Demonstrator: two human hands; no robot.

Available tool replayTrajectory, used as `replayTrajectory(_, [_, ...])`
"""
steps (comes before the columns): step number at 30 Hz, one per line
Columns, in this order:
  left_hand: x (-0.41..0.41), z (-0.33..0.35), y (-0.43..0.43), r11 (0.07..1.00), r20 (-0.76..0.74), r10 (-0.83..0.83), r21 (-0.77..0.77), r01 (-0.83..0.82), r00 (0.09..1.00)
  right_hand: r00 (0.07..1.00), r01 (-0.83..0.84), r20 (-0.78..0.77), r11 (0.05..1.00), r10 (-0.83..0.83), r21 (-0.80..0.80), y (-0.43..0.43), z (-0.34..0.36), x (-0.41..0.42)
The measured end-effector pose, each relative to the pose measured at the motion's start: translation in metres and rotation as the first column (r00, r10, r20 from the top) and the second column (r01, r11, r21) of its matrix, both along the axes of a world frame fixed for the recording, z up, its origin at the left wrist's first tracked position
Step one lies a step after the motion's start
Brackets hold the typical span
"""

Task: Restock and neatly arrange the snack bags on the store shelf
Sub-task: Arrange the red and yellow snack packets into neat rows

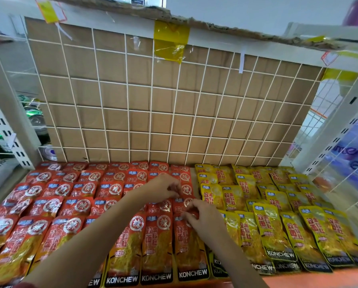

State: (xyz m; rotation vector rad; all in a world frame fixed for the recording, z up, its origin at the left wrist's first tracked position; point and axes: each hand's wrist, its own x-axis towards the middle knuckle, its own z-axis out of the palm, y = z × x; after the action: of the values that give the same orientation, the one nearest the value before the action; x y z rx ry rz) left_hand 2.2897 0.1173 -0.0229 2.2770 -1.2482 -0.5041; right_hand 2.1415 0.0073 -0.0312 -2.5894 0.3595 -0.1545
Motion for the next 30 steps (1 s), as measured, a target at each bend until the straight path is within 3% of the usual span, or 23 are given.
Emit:
replayTrajectory(21, [-0.011, -0.002, 0.008, 0.995, 0.036, 0.070, -0.079, -0.067, 0.997, 0.993, 0.062, 0.091, 0.991, -0.074, 0.122, 0.005, -0.011, -0.003])
replayTrajectory(26, [-0.033, 0.003, 0.033, 0.972, 0.168, 0.213, -0.133, -0.192, 0.962, 0.982, 0.082, 0.169, 0.996, -0.085, 0.024, 0.005, -0.011, -0.010])
replayTrajectory(30, [-0.069, -0.003, 0.066, 0.981, 0.280, 0.192, -0.019, -0.195, 0.941, 0.995, 0.014, 0.104, 0.997, -0.007, -0.074, 0.010, -0.012, -0.024])
